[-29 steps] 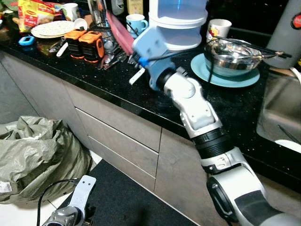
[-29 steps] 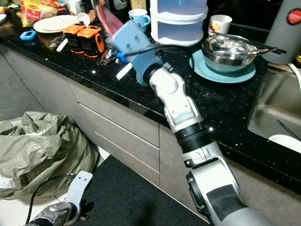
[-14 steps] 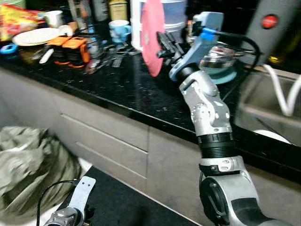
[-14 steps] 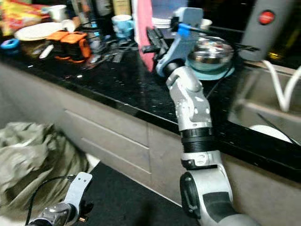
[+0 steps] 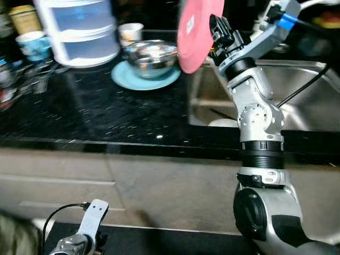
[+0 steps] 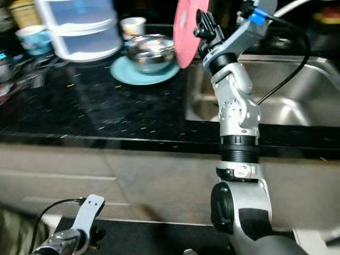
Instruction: Kitchen organization
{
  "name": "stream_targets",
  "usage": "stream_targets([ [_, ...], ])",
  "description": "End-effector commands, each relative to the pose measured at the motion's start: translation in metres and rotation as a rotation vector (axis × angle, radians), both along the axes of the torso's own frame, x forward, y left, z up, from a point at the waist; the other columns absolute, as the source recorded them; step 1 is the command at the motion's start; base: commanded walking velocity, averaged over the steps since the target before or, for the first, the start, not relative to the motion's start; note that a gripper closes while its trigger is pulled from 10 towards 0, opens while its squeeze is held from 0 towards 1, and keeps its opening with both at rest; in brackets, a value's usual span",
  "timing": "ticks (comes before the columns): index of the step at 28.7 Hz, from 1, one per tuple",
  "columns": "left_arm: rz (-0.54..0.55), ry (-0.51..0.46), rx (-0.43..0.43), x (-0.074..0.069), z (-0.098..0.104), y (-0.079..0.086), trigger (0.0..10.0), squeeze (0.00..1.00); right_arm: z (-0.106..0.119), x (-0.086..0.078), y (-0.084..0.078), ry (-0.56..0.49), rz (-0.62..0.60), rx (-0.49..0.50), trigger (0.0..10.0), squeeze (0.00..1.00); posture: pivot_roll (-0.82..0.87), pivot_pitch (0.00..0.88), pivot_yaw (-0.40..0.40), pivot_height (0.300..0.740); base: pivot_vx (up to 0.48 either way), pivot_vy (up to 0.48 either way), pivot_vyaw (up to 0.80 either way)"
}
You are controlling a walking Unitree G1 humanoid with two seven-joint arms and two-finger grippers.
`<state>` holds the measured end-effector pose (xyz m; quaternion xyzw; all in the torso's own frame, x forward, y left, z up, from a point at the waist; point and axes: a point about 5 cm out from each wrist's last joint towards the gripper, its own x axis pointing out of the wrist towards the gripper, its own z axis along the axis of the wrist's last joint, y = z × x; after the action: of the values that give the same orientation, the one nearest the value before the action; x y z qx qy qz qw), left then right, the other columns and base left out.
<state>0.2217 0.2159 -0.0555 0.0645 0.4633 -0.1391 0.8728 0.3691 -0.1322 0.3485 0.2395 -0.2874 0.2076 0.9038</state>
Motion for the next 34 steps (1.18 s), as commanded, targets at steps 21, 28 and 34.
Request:
stream_targets([
  [21, 0.001, 0.029, -0.007, -0.008, -0.005, 0.001, 10.0, 0.0, -0.04, 0.022, 0.035, 0.12, -0.263, -0.683, 10.0, 0.0, 0.02, 0.099, 0.024, 0.74, 0.0, 0.0, -0.46],
  [28, -0.018, 0.059, -0.027, -0.01, -0.006, -0.001, 10.0, 0.0, -0.067, 0.029, 0.045, 0.208, -0.28, -0.881, 10.0, 0.0, 0.02, 0.109, 0.016, 0.74, 0.0, 0.0, 0.0],
  [34, -0.05, 0.081, -0.037, -0.011, -0.007, -0.004, 10.0, 0.0, -0.101, 0.038, 0.027, 0.343, -0.381, -1.317, 10.0, 0.0, 0.02, 0.129, 0.006, 0.74, 0.0, 0.0, 0.0],
])
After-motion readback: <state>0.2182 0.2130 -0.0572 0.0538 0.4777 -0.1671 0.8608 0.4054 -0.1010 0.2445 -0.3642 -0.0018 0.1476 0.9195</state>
